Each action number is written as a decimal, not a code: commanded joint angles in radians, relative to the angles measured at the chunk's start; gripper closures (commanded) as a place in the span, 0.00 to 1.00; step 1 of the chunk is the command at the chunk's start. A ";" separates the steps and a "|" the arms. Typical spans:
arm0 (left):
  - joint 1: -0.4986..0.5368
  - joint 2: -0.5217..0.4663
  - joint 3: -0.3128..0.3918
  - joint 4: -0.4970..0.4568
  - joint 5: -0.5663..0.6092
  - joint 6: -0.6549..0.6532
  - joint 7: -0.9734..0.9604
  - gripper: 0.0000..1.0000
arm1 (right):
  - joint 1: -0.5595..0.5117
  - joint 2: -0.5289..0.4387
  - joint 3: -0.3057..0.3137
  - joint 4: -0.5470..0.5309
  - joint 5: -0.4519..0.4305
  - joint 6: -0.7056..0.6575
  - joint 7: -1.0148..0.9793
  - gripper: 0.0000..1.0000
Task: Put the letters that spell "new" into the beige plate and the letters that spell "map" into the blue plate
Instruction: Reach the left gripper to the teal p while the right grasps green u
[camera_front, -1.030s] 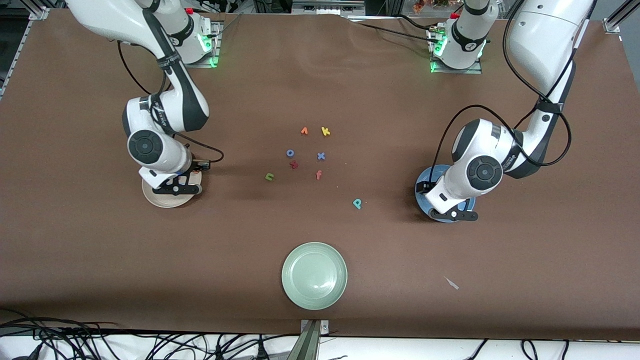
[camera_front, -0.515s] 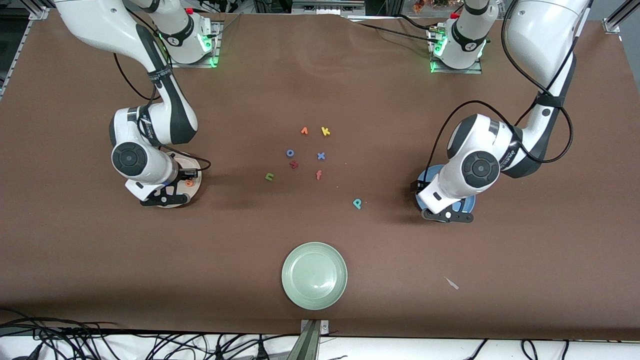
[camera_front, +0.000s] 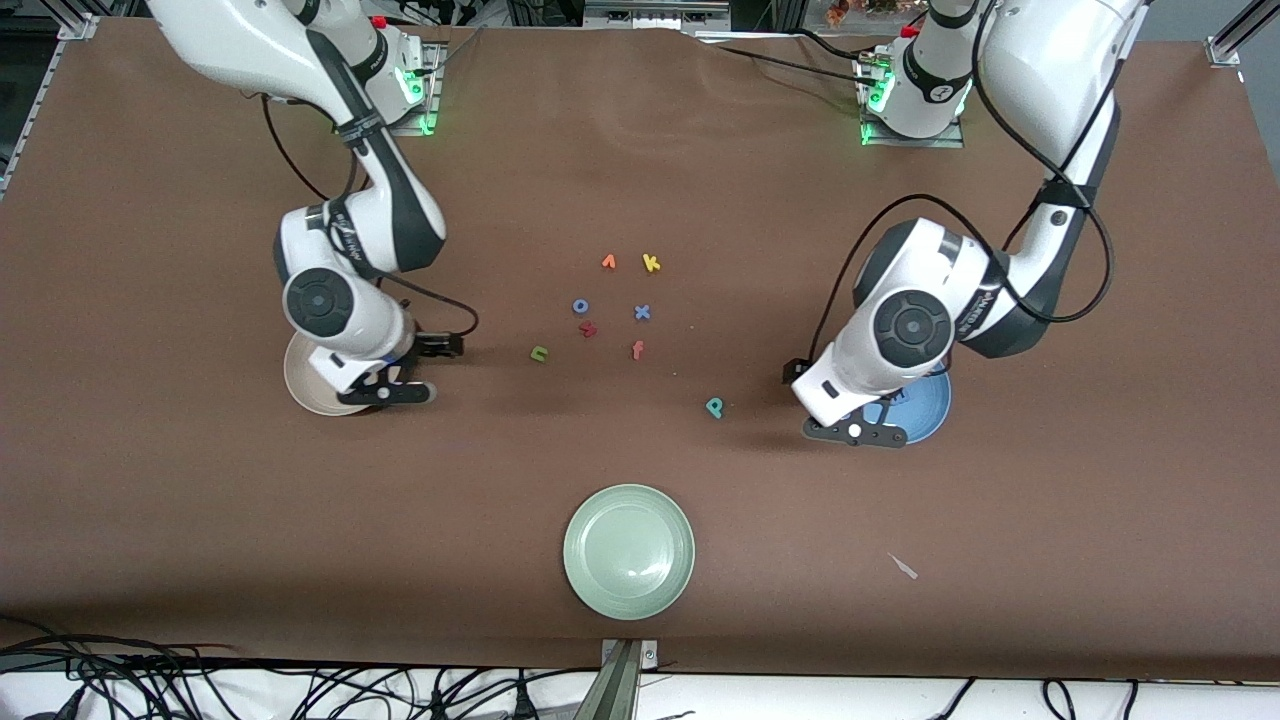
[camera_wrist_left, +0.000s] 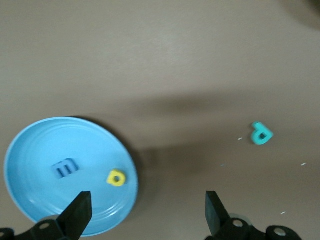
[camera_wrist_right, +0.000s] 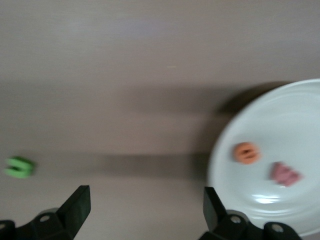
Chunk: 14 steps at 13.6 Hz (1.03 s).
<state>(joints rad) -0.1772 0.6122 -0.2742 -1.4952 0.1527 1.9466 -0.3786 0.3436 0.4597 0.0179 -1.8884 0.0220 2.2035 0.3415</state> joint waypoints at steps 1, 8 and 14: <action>-0.063 0.118 0.010 0.131 0.013 -0.025 -0.017 0.00 | 0.052 0.051 0.020 0.017 0.026 0.074 0.161 0.00; -0.149 0.202 0.007 0.124 -0.024 0.186 -0.300 0.00 | 0.182 0.148 0.022 0.017 0.024 0.249 0.496 0.00; -0.173 0.259 0.013 0.131 -0.027 0.239 -0.595 0.15 | 0.207 0.180 0.022 0.017 0.024 0.309 0.538 0.14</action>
<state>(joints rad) -0.3473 0.8341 -0.2726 -1.4031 0.1405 2.1601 -0.9303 0.5432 0.6273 0.0438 -1.8877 0.0350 2.5044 0.8666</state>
